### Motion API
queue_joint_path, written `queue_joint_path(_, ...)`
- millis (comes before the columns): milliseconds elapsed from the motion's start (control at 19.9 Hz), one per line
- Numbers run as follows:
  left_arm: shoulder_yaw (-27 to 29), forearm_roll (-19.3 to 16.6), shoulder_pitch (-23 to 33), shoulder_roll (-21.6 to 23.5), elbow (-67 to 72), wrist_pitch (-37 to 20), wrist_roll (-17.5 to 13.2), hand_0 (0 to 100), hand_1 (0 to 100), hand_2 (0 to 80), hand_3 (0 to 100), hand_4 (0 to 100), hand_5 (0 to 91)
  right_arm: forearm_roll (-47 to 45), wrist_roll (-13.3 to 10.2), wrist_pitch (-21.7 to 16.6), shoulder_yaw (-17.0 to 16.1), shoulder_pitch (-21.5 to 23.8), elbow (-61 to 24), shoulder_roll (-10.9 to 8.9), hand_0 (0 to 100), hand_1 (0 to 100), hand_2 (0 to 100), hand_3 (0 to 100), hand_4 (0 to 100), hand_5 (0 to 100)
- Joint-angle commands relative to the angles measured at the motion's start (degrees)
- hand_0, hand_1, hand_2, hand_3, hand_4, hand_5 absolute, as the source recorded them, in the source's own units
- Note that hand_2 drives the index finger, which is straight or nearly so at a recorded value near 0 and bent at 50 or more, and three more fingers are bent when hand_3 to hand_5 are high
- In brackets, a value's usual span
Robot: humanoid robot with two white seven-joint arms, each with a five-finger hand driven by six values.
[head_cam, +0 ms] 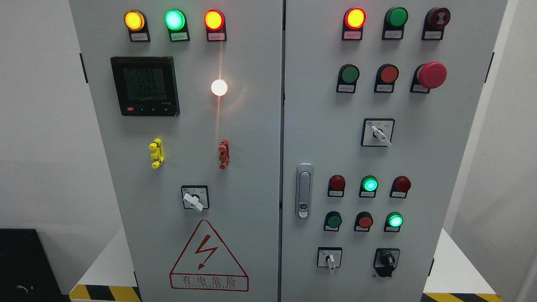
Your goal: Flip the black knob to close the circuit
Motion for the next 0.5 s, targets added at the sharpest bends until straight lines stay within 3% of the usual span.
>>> queue_joint_path(0,0.0,0.0,0.4,0.0,0.0,0.0,0.0,12,56,0.0,0,0,0.0,0.1,0.0,0.0,-0.1,0.0,0.6,-0.02,0,5,0,0,0,0)
queue_joint_path(452,0.0,0.0,0.4,0.0,0.0,0.0,0.0,12,56,0.0,0,0,0.0,1.5,-0.4,0.4,-0.1,0.1,-1.5,0.15,0,5,0,0,0,0)
